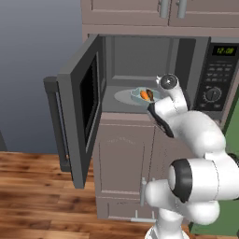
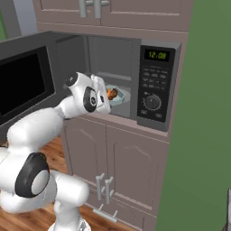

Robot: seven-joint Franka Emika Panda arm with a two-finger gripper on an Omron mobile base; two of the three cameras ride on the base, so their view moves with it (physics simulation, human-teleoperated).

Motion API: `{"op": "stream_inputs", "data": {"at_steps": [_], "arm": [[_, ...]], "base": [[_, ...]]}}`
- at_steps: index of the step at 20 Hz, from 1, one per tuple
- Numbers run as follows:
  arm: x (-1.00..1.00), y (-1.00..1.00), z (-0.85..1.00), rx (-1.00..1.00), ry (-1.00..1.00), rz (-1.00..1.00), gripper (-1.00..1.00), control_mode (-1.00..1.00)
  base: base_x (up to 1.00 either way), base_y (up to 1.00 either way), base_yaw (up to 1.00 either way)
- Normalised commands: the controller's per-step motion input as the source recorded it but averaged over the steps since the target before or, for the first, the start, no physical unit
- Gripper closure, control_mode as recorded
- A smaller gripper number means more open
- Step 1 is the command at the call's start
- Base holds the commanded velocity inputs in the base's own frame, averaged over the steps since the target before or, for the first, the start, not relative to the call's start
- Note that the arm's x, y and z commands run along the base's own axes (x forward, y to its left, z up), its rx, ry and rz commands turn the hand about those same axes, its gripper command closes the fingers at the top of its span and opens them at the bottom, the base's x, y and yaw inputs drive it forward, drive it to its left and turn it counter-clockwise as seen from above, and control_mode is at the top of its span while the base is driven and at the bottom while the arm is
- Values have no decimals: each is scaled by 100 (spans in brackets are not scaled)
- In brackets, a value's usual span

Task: Place the tupperware containing the chicken drumstick and carrot meal in the microwave. Close the microwave door and press the start button to reheat the meal.

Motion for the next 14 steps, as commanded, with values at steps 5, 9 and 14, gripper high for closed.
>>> {"op": "stream_inputs", "data": {"at_steps": [5,9,14], "arm": [[-100,23,52,-8,-11,2,-100,-100],[-92,33,95,-9,-7,8,-100,-100],[-83,28,100,-15,0,19,-100,-100]], "base": [[0,0,0],[0,0,0],[0,0,0]]}}
